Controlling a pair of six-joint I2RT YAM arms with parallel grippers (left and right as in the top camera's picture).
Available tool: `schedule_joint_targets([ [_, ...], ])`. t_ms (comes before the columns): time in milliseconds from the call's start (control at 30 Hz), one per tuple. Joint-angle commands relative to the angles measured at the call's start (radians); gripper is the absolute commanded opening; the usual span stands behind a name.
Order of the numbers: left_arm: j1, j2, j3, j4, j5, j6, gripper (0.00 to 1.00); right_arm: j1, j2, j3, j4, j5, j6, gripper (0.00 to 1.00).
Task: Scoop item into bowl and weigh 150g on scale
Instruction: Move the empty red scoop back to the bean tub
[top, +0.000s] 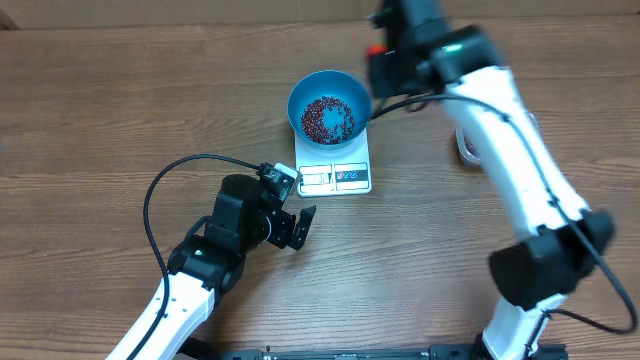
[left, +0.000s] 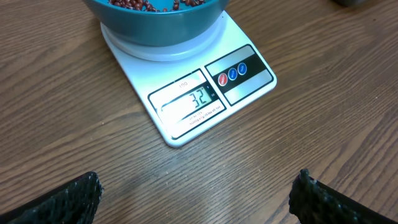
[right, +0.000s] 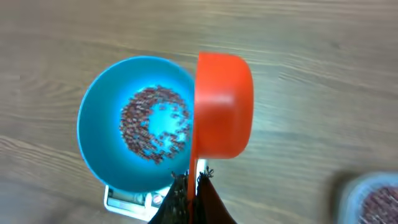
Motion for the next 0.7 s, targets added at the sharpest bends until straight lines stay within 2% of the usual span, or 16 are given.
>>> schedule_joint_targets([
  [0, -0.004, -0.002, 0.004, 0.001, 0.012, -0.009, 1.00, -0.113, -0.068, 0.032, -0.054, -0.145, -0.034, 0.04],
  [200, -0.004, -0.002, 0.004, 0.002, 0.012, -0.009, 1.00, -0.310, -0.074, 0.032, -0.247, -0.138, -0.171, 0.04],
  [333, -0.004, -0.002, 0.004, 0.002, 0.012, -0.009, 1.00, -0.411, -0.074, 0.027, -0.331, -0.041, -0.215, 0.04],
  [667, -0.004, -0.002, 0.004, 0.001, 0.012, -0.009, 1.00, -0.481, -0.074, -0.121, -0.303, 0.171, -0.270, 0.04],
])
